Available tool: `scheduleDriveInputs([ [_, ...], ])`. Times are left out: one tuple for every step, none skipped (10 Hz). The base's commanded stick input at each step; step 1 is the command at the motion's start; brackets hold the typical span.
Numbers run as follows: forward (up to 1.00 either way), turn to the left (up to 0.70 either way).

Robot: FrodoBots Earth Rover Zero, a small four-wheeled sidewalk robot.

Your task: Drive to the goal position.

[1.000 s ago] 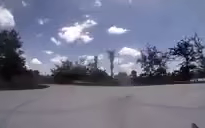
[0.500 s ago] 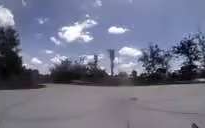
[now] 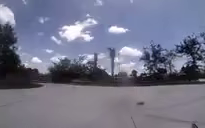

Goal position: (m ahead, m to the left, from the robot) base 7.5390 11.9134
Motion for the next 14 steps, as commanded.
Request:
scheduleDriveInputs([
  [0.85,0.0],
  [0.85,0.0],
  [0.85,0.0],
  [0.85,0.0],
  [0.85,0.0],
  [0.85,0.0],
  [0.85,0.0],
  [0.85,0.0],
  [0.85,0.0],
  [0.85,0.0],
  [0.85,0.0],
  [0.85,0.0],
  [0.85,0.0],
  [0.85,0.0],
])
